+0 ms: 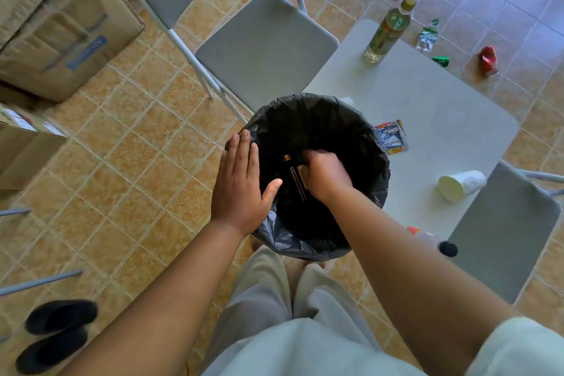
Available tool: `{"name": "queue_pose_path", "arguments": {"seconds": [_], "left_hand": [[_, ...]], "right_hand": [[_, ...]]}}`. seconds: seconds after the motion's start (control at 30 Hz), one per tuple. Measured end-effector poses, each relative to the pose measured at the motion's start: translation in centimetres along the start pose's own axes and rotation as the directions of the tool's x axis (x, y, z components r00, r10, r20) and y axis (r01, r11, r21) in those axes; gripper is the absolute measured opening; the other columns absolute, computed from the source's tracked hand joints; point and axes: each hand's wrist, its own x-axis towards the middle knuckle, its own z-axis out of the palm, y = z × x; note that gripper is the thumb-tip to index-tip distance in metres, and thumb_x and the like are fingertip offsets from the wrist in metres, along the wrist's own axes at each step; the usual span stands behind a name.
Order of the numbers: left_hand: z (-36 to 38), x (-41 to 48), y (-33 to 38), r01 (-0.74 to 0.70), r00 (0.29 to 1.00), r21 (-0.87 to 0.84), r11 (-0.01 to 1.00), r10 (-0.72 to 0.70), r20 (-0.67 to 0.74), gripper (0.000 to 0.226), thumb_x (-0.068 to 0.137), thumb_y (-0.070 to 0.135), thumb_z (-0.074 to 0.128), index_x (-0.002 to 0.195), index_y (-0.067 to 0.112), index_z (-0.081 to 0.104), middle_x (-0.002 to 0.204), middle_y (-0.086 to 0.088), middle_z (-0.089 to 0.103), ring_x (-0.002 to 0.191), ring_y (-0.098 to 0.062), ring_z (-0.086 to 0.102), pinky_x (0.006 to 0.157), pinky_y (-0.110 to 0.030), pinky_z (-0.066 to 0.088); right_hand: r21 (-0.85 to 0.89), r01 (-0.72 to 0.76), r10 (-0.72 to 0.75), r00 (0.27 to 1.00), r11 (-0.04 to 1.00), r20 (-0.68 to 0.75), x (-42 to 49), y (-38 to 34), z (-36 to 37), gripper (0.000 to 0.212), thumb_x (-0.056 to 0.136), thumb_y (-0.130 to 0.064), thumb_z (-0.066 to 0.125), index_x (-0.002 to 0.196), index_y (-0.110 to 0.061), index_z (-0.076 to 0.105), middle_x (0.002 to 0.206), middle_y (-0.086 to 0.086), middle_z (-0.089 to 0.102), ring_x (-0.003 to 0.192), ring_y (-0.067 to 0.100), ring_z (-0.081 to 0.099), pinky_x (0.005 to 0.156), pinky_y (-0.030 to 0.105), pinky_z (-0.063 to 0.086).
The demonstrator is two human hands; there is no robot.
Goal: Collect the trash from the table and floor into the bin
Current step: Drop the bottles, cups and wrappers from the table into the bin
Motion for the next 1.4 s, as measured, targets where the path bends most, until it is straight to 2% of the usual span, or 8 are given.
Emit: {"name": "queue_pose_path", "arguments": {"seconds": [0.13, 0.27, 0.47, 0.6, 1.0, 1.17, 1.27, 1.4], "left_hand": [[-0.3, 0.1, 0.1, 0.015, 1.000, 0.007, 1.000, -0.015, 0.019, 0.081, 0.096, 0.058, 0.033, 0.152, 0.001, 0.020, 0.164, -0.014, 0.003, 0.151, -0.027, -0.005, 0.121, -0.047, 0.011], [-0.8, 0.4, 0.3, 0.033, 0.999, -0.043, 0.999, -0.033, -0.003, 0.077, 0.096, 0.054, 0.036, 0.151, 0.002, 0.024, 0.163, -0.014, 0.012, 0.151, -0.027, 0.003, 0.121, -0.048, 0.014], [-0.7, 0.5, 0.6, 0.074, 0.997, -0.096, 0.993, -0.075, 0.000, 0.077, 0.081, 0.000, 0.051, 0.152, -0.001, 0.021, 0.164, -0.011, 0.007, 0.151, -0.029, -0.001, 0.119, -0.048, 0.021], [-0.7, 0.5, 0.7, 0.110, 0.994, -0.186, 0.976, -0.108, 0.018, 0.086, 0.075, -0.019, 0.040, 0.154, 0.001, 0.012, 0.165, -0.002, -0.004, 0.151, -0.021, -0.010, 0.111, -0.027, 0.032], [-1.2, 2.0, -3.9, 0.116, 0.993, -0.008, 0.993, -0.115, 0.034, 0.078, 0.094, 0.049, 0.043, 0.153, 0.002, 0.020, 0.164, -0.011, 0.003, 0.151, -0.026, -0.003, 0.120, -0.046, 0.019], [-0.9, 1.9, -4.0, 0.100, 0.995, -0.009, 0.995, -0.100, 0.008, 0.081, 0.095, 0.058, 0.033, 0.154, 0.005, 0.016, 0.164, -0.010, 0.003, 0.151, -0.026, -0.004, 0.119, -0.049, 0.019], [-0.8, 1.9, -3.9, 0.080, 0.997, -0.005, 0.997, -0.080, -0.016, 0.082, 0.096, 0.058, 0.033, 0.153, 0.003, 0.017, 0.164, -0.013, 0.005, 0.151, -0.028, -0.002, 0.119, -0.050, 0.017], [-0.7, 2.1, -3.9, 0.064, 0.997, -0.013, 0.998, -0.064, -0.048, 0.081, 0.096, 0.056, 0.034, 0.153, 0.001, 0.017, 0.164, -0.015, 0.005, 0.151, -0.030, 0.000, 0.120, -0.050, 0.016]], "right_hand": [[-0.040, 0.331, -0.305, 0.809, 0.943, -0.503, -2.6, 1.3, -3.0, 0.034, 0.096, -0.018, 0.057, 0.128, -0.007, 0.063, 0.125, 0.009, 0.064, 0.115, 0.025, 0.060, 0.096, 0.037, 0.052], [-0.123, 0.353, -0.341, 0.665, 0.928, -0.665, -4.0, 4.6, -5.3, 0.038, 0.096, -0.014, 0.055, 0.132, -0.002, 0.058, 0.133, 0.014, 0.060, 0.132, 0.029, 0.049, 0.115, 0.037, 0.036], [-0.007, 0.181, -0.163, 0.868, 0.983, -0.469, -3.9, 9.0, -5.4, 0.055, 0.096, -0.009, 0.056, 0.148, -0.007, 0.041, 0.154, 0.012, 0.040, 0.146, 0.031, 0.030, 0.116, 0.050, 0.033], [0.061, 0.155, -0.119, 0.912, 0.986, -0.393, -3.5, 9.0, -4.2, 0.065, 0.096, -0.008, 0.050, 0.156, -0.014, 0.024, 0.160, 0.008, 0.030, 0.144, 0.028, 0.034, 0.111, 0.037, 0.034], [0.087, 0.237, -0.189, 0.909, 0.968, -0.372, -0.1, 4.6, -4.0, 0.061, 0.101, -0.026, 0.047, 0.156, -0.018, 0.023, 0.161, 0.004, 0.028, 0.140, 0.026, 0.038, 0.108, 0.035, 0.037], [0.384, 0.201, 0.010, 0.876, 0.901, -0.483, 2.5, 6.3, -6.6, 0.052, 0.099, -0.042, 0.044, 0.144, -0.015, 0.049, 0.143, 0.004, 0.055, 0.133, 0.016, 0.048, 0.108, 0.023, 0.033], [0.243, 0.095, 0.029, 0.887, 0.965, -0.461, 7.3, 8.0, -8.1, 0.049, 0.099, -0.036, 0.044, 0.140, -0.010, 0.053, 0.139, 0.011, 0.058, 0.130, 0.026, 0.052, 0.108, 0.032, 0.036], [-0.167, 0.026, -0.044, 0.994, 0.986, -0.103, 13.2, 9.4, -7.4, 0.051, 0.096, -0.026, 0.055, 0.144, -0.009, 0.044, 0.148, 0.012, 0.047, 0.134, 0.034, 0.044, 0.108, 0.044, 0.040]]}}
